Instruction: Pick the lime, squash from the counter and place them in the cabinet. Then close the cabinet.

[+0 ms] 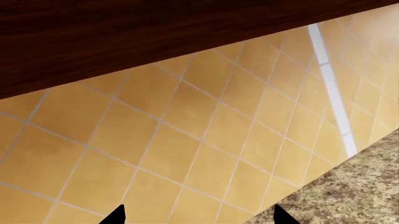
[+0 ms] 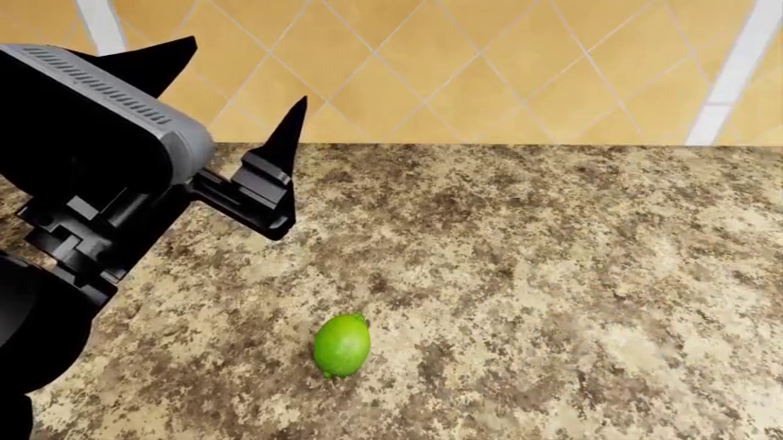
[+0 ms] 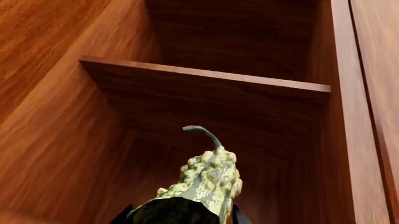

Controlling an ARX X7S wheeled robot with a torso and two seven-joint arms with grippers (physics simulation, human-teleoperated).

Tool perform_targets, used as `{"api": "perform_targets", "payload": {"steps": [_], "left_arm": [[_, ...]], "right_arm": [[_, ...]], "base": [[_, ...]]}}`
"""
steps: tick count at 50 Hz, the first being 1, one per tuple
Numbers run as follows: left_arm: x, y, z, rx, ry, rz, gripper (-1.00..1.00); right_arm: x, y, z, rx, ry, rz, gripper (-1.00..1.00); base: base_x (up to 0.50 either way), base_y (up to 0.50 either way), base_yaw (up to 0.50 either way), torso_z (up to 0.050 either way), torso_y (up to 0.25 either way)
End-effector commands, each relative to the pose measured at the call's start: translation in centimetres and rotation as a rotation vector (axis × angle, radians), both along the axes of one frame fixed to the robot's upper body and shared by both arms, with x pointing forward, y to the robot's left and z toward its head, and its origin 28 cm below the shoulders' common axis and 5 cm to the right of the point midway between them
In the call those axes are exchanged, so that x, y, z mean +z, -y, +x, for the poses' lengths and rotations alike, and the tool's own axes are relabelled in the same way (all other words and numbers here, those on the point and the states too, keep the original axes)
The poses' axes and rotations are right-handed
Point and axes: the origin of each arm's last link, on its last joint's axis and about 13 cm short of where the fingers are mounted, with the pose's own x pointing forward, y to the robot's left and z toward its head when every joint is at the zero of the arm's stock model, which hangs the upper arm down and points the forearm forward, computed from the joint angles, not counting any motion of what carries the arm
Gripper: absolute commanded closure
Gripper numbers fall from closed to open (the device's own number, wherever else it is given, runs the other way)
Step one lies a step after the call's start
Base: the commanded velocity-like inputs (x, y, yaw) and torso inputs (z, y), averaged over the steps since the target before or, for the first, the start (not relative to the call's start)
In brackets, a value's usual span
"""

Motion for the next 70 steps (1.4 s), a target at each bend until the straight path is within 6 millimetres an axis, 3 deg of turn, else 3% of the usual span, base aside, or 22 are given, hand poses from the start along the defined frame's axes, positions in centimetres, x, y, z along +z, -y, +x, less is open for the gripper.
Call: {"api": "perform_targets", "payload": {"steps": [1, 5, 16, 30, 49, 60, 70], "left_arm": [[0.0, 0.1, 0.0, -0.002, 0.001, -0.002, -1.00], [0.1, 0.1, 0.0, -0.003, 0.002, -0.002, -1.00], [0.4, 0.4, 0.0, -0.014, 0.007, -0.003, -1.00], [0.4, 0.8, 0.0, -0.023, 0.006, 0.003, -1.00], [0.3, 0.9, 0.2, -0.022, 0.001, 0.009, -1.00], [0.5, 0.9, 0.1, -0.021, 0.001, 0.010, -1.00], [0.6, 0.7, -0.1, -0.016, 0.006, 0.005, -1.00]], "right_arm": [[2.1, 0.2, 0.3, -0.069, 0.051, 0.025, 1.00], [2.2, 0.2, 0.4, -0.079, 0.056, 0.015, 1.00], [7.4, 0.7, 3.5, -0.141, 0.109, 0.009, 1.00], [11.3, 0.5, 6.6, -0.114, 0.044, 0.018, 1.00], [12.8, 0.4, 11.4, -0.165, -0.125, -0.005, 1.00], [14.2, 0.5, 11.7, -0.186, -0.254, 0.019, 1.00], [14.1, 0.4, 11.2, -0.179, -0.365, 0.020, 1.00]], "base": [[0.00, 0.00, 0.00, 0.000, 0.000], [0.00, 0.00, 0.00, 0.000, 0.000], [0.00, 0.00, 0.00, 0.000, 0.001], [0.00, 0.00, 0.00, 0.001, 0.001], [0.00, 0.00, 0.00, 0.000, 0.001], [0.00, 0.00, 0.00, 0.001, 0.001], [0.00, 0.00, 0.00, 0.000, 0.001]]}}
